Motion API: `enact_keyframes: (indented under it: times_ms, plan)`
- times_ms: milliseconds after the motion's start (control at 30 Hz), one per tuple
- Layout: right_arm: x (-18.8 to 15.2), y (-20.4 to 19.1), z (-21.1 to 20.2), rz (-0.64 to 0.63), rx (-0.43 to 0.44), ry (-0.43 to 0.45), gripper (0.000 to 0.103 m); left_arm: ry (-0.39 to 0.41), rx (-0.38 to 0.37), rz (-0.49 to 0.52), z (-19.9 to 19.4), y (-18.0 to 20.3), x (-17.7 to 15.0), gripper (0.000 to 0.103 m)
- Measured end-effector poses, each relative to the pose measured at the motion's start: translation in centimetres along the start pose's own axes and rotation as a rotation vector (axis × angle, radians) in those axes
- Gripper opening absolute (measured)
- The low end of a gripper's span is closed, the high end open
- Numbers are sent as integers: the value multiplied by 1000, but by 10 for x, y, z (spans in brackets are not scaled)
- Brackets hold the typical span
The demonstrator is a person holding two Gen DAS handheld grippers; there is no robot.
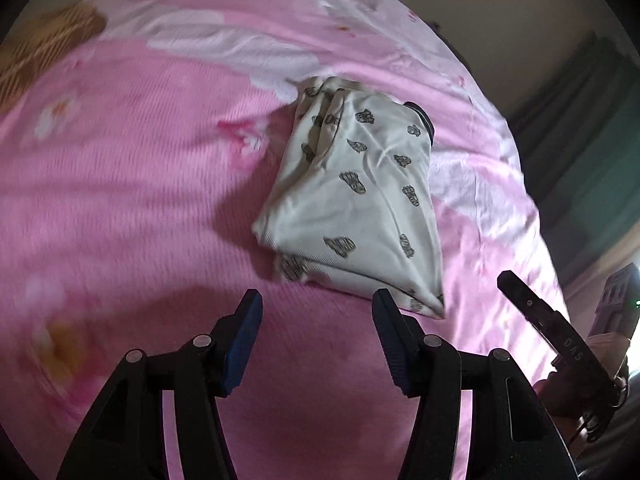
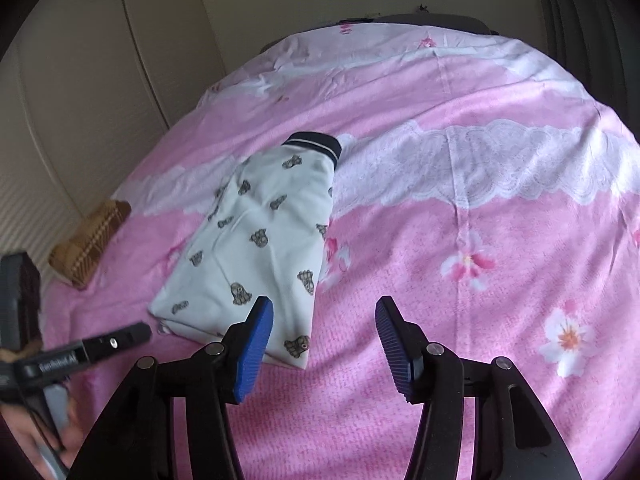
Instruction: Fold small clothes
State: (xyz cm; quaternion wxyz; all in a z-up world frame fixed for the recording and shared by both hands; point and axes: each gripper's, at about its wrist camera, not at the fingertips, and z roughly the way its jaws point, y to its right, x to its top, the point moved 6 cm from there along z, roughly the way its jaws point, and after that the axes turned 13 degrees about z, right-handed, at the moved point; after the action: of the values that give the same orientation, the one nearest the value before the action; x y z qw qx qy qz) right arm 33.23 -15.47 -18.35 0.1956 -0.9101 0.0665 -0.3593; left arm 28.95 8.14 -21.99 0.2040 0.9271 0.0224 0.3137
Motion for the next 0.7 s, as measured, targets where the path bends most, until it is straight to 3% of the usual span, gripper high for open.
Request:
enact_keyframes:
  times_ms: [300, 467, 700]
  plan:
    - [42, 6, 26, 24, 102, -52, 56, 90, -54, -292, 20, -8, -1, 58]
    - [69, 4, 71, 97, 228, -163, 60, 165, -28, -414, 27, -9, -1, 64]
    - [94, 8, 132, 188, 309, -273, 60, 230, 35, -498, 40, -4, -1, 70]
